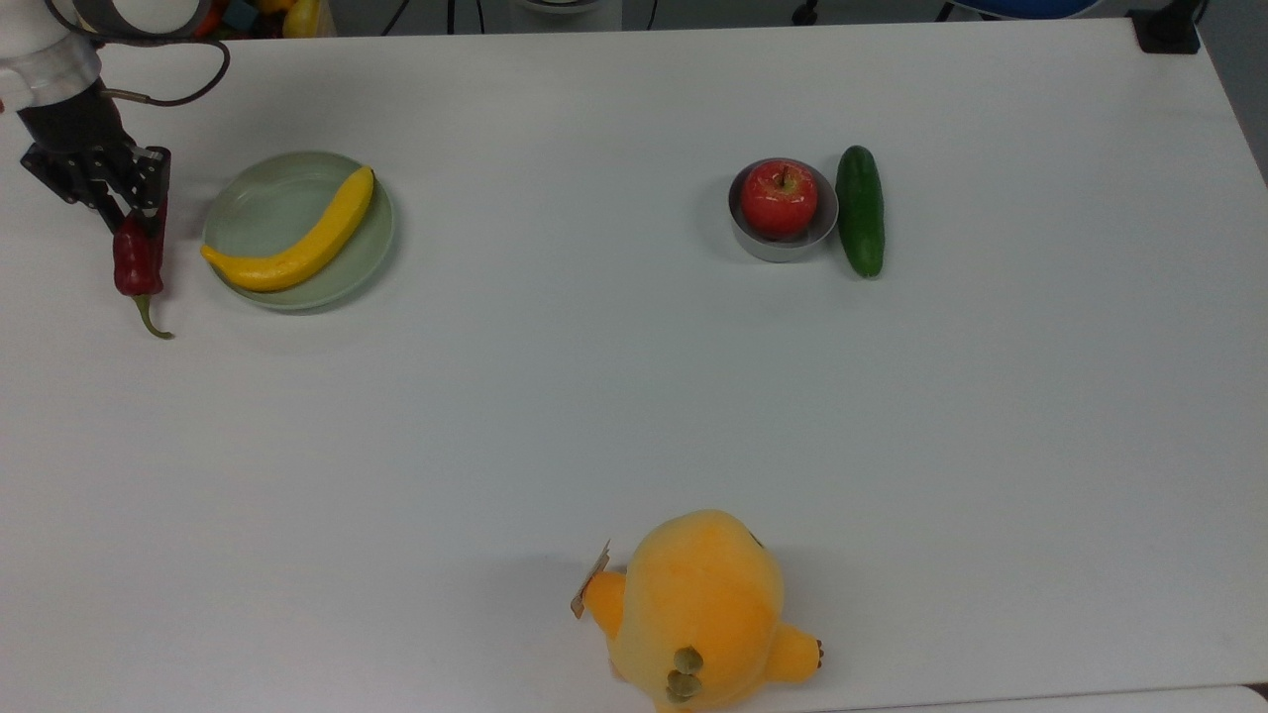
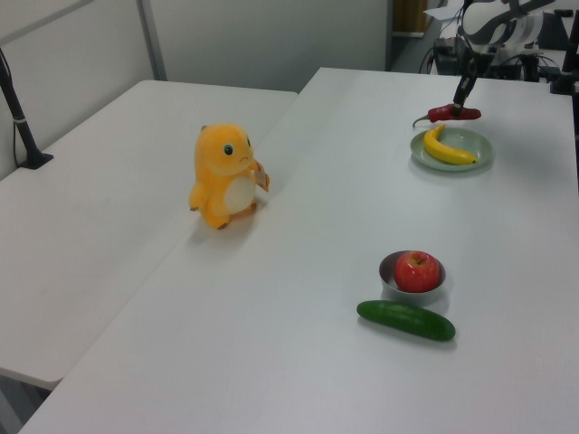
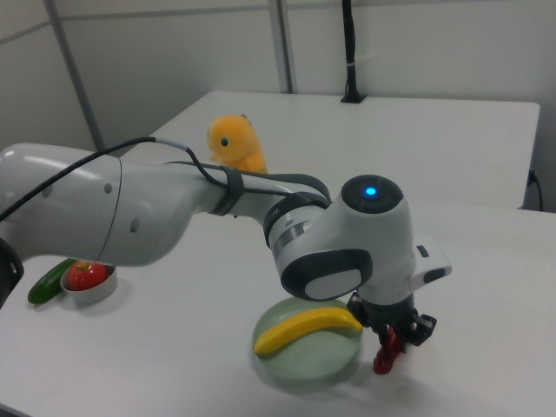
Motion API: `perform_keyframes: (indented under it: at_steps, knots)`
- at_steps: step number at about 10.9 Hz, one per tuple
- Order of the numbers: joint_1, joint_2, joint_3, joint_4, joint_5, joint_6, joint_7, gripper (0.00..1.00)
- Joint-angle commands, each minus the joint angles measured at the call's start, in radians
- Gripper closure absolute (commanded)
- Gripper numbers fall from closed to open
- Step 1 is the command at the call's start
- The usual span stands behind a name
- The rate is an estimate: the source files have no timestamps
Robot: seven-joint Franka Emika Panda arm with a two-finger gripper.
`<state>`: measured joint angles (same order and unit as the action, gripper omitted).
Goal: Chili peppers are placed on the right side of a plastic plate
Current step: 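Lower the chili pepper beside the banana on the plate and release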
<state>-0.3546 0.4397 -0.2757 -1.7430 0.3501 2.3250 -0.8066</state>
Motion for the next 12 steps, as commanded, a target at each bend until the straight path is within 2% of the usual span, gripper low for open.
perform_keyframes:
  at_steps: [1, 2, 4, 6, 9, 12]
  knots:
    - [0.019, -0.009, -0.013, -0.027, 0.027, 0.03, -0.013, 0.36]
    - [0.019, -0.01, -0.011, -0.026, 0.027, 0.03, -0.013, 0.2]
    - [0.022, -0.021, -0.013, -0.024, 0.027, 0.024, -0.009, 0.0]
    - [0.026, -0.065, -0.013, -0.018, 0.027, 0.013, 0.03, 0.0]
    - [0.055, -0.175, -0.002, -0.016, 0.024, 0.002, 0.166, 0.0]
    - [0.065, -0.268, 0.001, 0.06, 0.023, -0.18, 0.386, 0.0]
